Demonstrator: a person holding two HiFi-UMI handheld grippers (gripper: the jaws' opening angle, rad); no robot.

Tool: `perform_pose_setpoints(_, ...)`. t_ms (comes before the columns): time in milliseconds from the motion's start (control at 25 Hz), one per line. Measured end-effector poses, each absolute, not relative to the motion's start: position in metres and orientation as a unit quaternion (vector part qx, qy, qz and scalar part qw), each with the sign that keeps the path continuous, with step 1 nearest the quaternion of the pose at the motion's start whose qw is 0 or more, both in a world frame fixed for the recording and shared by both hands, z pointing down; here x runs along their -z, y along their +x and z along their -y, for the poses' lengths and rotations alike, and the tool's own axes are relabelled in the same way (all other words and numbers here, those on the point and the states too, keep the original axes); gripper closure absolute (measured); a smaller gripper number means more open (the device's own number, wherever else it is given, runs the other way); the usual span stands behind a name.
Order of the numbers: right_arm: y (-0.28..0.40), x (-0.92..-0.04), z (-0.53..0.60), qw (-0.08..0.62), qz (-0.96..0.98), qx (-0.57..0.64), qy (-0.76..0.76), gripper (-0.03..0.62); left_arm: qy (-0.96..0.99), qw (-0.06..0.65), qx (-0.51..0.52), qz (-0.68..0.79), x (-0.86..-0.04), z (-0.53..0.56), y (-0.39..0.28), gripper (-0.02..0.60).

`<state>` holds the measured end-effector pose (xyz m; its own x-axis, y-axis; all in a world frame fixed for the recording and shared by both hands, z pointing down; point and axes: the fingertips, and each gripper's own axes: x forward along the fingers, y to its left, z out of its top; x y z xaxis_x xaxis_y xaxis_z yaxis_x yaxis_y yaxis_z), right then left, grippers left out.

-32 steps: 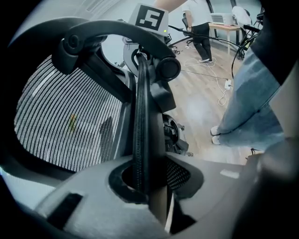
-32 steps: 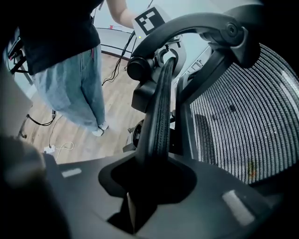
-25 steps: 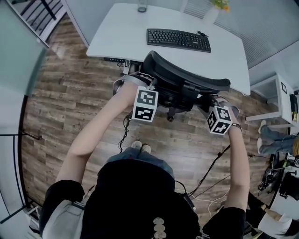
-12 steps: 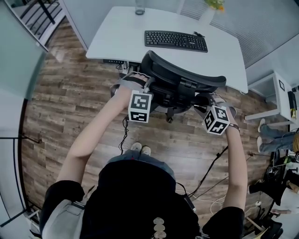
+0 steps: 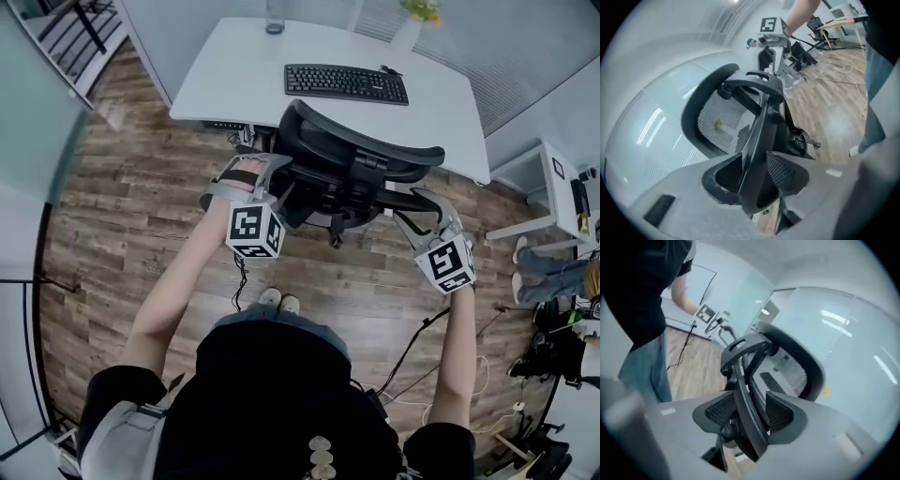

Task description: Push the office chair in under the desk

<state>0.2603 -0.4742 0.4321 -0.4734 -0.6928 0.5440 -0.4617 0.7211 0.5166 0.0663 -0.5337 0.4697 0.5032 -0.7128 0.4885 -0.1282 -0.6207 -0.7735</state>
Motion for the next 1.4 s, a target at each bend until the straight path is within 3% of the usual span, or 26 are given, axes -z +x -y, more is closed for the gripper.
perform_pose_setpoints(120,0.268,-0.407,0.474,0.265,0.86,0.101,0.425,0.375,-0.815,0.33,0.356,-0.318,-0.448,0.529,0.06,0.457)
perform_pose_setpoints(240,0.281,-0.389,0.473,0.146,0.856,0.056,0.492,0.399,-0.833,0.298,0.284,-0.371,-0.425,0.528,0.053,0.572)
perform_pose_setpoints(360,0.292,-0.376,0.471,0.056,0.836,0.03,0.545,0.441,-0.854,0.24,0.226,-0.402,-0.409,0.528,0.052,0.572)
perform_pose_setpoints(520,0.305,-0.367,0.467,-0.013,0.796,0.021,0.605,0.534,-0.874,0.155,0.105,-0.449,-0.38,0.53,0.05,0.574)
perform_pose_setpoints(640,0.311,-0.363,0.463,-0.049,0.769,0.018,0.638,0.586,-0.877,0.093,0.016,-0.472,-0.365,0.532,0.042,0.574)
perform_pose_setpoints(760,0.315,-0.363,0.459,-0.074,0.751,0.012,0.656,0.586,-0.876,0.055,-0.03,-0.478,-0.364,0.532,0.037,0.574)
perform_pose_setpoints(1400,0.32,-0.374,0.452,-0.066,0.735,0.001,0.675,0.588,-0.877,0.061,-0.002,-0.477,-0.379,0.528,0.045,0.574)
